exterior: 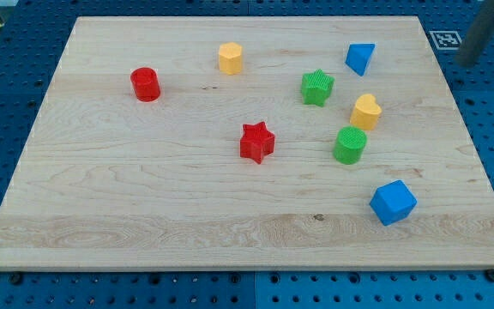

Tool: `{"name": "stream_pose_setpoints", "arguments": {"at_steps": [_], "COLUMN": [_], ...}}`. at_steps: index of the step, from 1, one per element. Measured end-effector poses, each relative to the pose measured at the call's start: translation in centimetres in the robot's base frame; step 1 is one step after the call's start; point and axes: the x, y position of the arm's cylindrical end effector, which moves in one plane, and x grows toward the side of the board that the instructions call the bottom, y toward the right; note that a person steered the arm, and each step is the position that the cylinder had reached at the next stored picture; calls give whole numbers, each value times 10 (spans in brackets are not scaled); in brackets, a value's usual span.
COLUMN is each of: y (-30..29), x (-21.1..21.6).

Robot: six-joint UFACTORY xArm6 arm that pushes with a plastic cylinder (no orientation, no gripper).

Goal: Place the green circle at the bottom of the green star

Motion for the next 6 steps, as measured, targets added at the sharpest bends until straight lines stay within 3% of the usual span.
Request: {"name": "stream_pose_setpoints", "arguments": {"at_steps": [3, 4, 6], "y": [-80, -140, -177], "x": [173, 178, 169]}}
